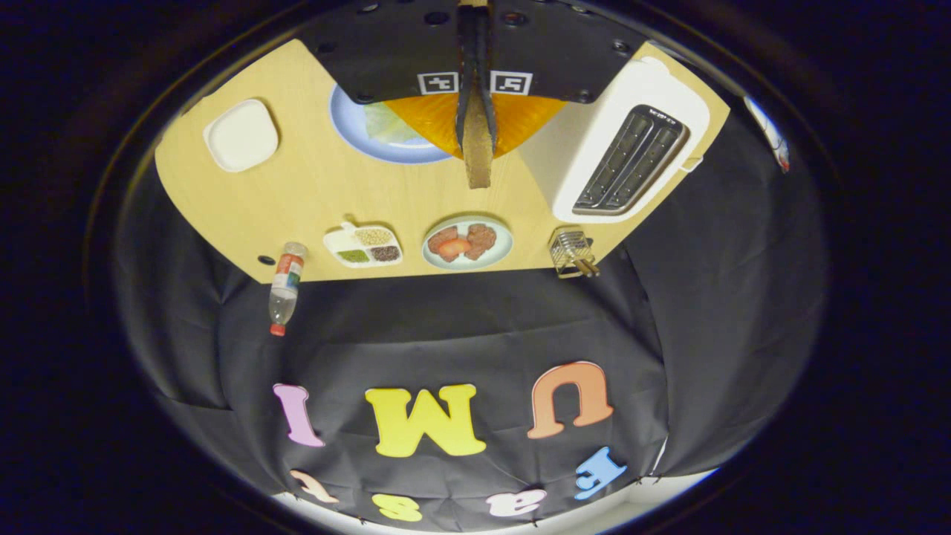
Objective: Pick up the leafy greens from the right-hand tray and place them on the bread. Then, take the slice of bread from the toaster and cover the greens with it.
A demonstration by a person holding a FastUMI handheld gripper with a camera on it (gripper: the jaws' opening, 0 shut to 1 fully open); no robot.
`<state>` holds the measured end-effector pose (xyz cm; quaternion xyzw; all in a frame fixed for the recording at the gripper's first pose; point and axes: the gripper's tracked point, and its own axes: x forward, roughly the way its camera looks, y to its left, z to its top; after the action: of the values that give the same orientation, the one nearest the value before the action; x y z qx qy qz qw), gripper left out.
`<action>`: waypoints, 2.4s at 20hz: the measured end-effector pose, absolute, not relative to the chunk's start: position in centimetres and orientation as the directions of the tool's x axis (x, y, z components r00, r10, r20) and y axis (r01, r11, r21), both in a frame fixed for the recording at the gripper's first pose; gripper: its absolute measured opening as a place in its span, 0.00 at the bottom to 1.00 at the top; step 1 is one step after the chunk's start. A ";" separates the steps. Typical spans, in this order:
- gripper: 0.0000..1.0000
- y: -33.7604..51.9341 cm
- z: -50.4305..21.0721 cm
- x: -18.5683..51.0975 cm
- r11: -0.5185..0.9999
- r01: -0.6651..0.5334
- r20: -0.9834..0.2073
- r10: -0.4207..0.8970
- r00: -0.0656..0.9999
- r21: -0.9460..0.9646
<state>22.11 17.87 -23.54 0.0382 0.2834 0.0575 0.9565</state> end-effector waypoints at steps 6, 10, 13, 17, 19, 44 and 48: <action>0.01 15.7 -25.8 22.5 0.988 -0.071 -0.553 0.135 0.822 0.135; 0.02 14.3 -26.5 22.6 0.989 -0.071 -0.558 0.132 0.820 0.129; 0.02 13.1 -27.5 22.5 0.991 -0.075 -0.572 0.125 0.811 0.110; 0.02 11.5 -29.5 22.6 0.992 -0.069 -0.606 0.120 0.786 0.106; 0.05 10.7 -30.1 22.8 0.991 -0.066 -0.614 0.123 0.780 0.115; 0.97 6.9 -23.5 17.9 1.000 -0.013 -0.511 0.006 0.859 -0.011; 0.96 5.7 -17.6 14.7 0.999 0.019 -0.412 -0.028 0.911 -0.027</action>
<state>14.69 5.67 -17.55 -0.0114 0.2111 -0.0121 0.9773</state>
